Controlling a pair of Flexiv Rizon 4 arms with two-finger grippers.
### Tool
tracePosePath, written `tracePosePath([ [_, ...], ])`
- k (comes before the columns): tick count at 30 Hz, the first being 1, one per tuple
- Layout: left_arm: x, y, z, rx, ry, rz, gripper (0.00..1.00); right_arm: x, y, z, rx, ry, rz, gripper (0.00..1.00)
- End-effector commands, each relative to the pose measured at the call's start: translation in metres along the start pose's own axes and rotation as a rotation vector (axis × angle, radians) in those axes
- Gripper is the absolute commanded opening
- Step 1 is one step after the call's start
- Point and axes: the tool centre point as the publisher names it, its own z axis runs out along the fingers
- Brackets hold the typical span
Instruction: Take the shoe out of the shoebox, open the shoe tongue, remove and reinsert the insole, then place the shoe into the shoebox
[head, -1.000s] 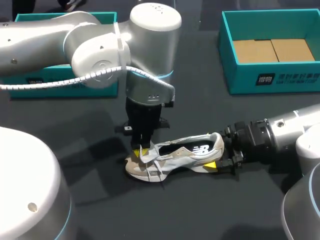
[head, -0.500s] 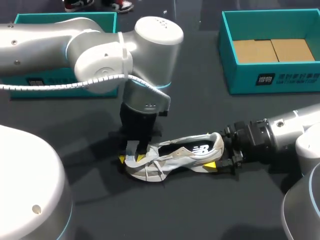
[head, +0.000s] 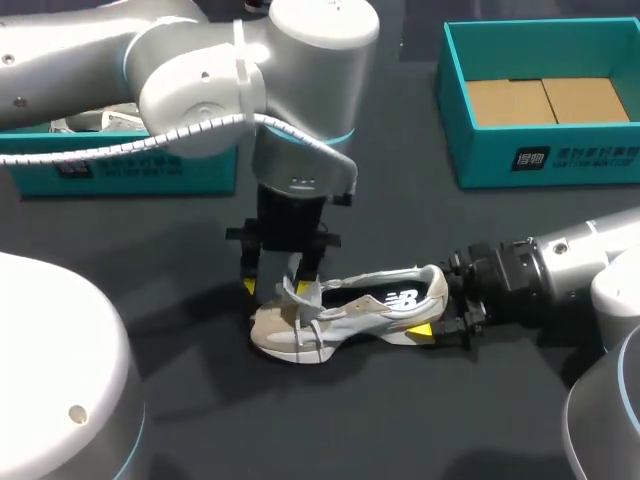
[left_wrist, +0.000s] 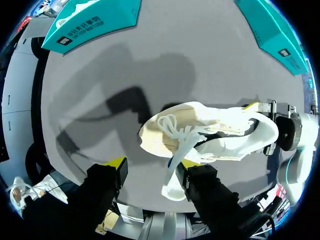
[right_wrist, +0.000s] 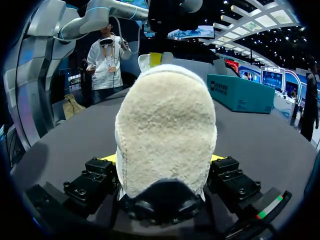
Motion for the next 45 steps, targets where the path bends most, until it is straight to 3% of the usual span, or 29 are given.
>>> tracePosePath([
  [1, -0.010, 0.000, -0.038, 0.031, 0.083, 0.068, 0.64, 0.000, -0.001, 0.001, 0.003, 0.000, 0.001, 0.00],
  [5, 0.002, -0.003, -0.059, 0.043, 0.136, 0.200, 0.66, 0.000, -0.001, 0.001, 0.003, 0.000, 0.001, 0.00],
  [9, 0.009, -0.006, -0.076, -0.015, 0.187, 0.465, 0.65, 0.000, -0.001, 0.001, 0.003, 0.000, 0.001, 0.00],
  [11, 0.014, -0.005, -0.084, -0.024, 0.185, 0.590, 0.50, 0.000, -0.001, 0.001, 0.003, 0.000, 0.001, 0.00],
  [14, 0.026, -0.003, -0.093, -0.010, 0.183, 0.715, 0.45, 0.000, -0.001, 0.001, 0.003, 0.000, 0.001, 0.00],
  [15, 0.030, -0.002, -0.096, -0.009, 0.184, 0.745, 0.39, 0.000, -0.001, 0.001, 0.003, 0.000, 0.001, 0.00],
  [16, 0.033, -0.001, -0.100, -0.007, 0.181, 0.786, 0.27, 0.000, -0.001, 0.001, 0.003, 0.000, 0.001, 0.00],
  [17, 0.035, 0.000, -0.104, -0.006, 0.180, 0.830, 0.05, 0.000, -0.001, 0.001, 0.003, 0.000, 0.001, 0.00],
  [18, 0.037, 0.001, -0.107, 0.002, 0.176, 0.881, 0.00, 0.000, -0.001, 0.001, 0.003, 0.000, 0.001, 0.00],
  [21, 0.047, 0.001, -0.119, -0.019, 0.149, 1.047, 0.00, 0.000, -0.001, 0.001, 0.003, 0.000, 0.001, 0.00],
  [33, 0.047, 0.001, -0.119, -0.019, 0.149, 1.047, 0.00, 0.000, -0.001, 0.001, 0.003, 0.000, 0.001, 0.00],
  [38, 0.062, 0.010, -0.109, 0.052, 0.181, 1.166, 0.00, 0.000, -0.001, 0.001, 0.003, 0.000, 0.001, 0.00],
  [45, 0.079, 0.010, -0.092, 0.071, 0.174, 1.241, 0.00, 0.000, -0.001, 0.001, 0.003, 0.000, 0.001, 0.00],
])
